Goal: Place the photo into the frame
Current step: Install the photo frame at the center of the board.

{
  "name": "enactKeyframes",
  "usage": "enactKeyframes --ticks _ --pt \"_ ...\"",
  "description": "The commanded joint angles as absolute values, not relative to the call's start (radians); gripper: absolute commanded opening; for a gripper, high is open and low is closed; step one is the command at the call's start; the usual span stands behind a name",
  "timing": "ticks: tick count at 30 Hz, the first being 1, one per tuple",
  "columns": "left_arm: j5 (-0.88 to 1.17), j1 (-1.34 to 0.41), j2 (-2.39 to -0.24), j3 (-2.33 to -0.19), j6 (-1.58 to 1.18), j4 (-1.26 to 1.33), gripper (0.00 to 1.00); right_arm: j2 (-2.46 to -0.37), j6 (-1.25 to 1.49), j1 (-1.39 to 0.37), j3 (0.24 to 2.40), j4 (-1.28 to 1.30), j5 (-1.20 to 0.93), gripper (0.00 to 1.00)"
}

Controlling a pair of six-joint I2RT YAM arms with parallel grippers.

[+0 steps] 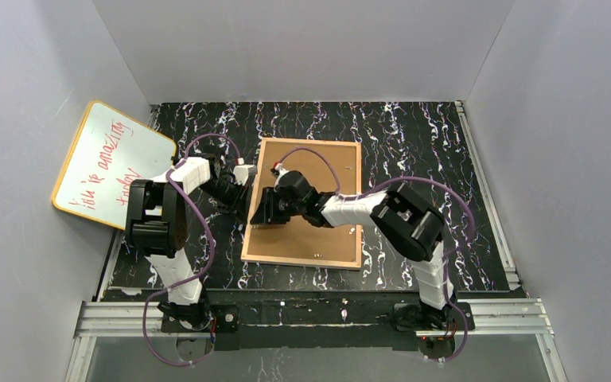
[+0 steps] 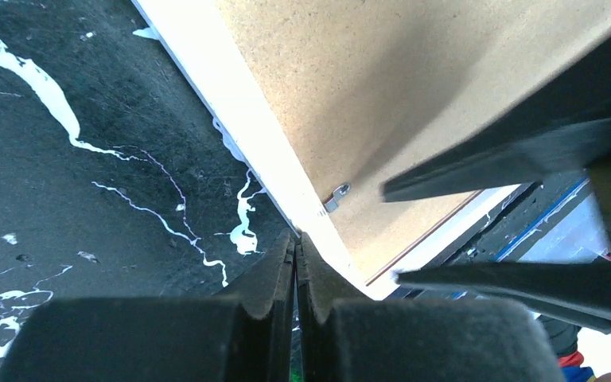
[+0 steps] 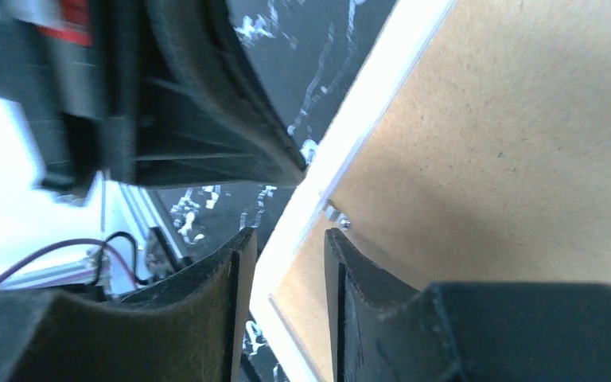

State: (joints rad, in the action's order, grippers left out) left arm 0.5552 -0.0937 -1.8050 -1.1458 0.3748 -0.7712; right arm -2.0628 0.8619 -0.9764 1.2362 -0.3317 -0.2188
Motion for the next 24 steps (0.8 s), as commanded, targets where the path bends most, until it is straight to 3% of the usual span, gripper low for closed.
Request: enactKeyframes --ticks 1,3,6,11,18,24 --pt "0.543 -0.079 -1.814 -1.218 0.372 -0.816 0.01 -1.899 0.855 -0.906 1.214 -0.371 -0.259 0.49" --pt "0.551 -0.072 -1.833 -1.256 0.344 -0.805 0.05 -1.886 0.864 -0.858 1.209 -0.374 -0.282 0.53" --pt "0.564 -0.069 -1.875 -1.313 0.304 -0.785 0.2 -1.897 0.873 -0.783 1.21 -0.376 -0.313 0.54" --pt "0.591 -0.067 -1.965 -1.393 0.237 -0.746 0.3 -1.996 0.85 -0.689 1.291 -0.34 -0.337 0.53" --pt "0.606 -0.066 -2.072 -1.475 0.192 -0.723 0.27 -2.157 0.839 -0.648 1.444 -0.303 -0.376 0.51" --pt "0.591 -0.066 -2.094 -1.459 0.194 -0.705 0.14 -2.281 0.854 -0.646 1.599 -0.261 -0.39 0.49"
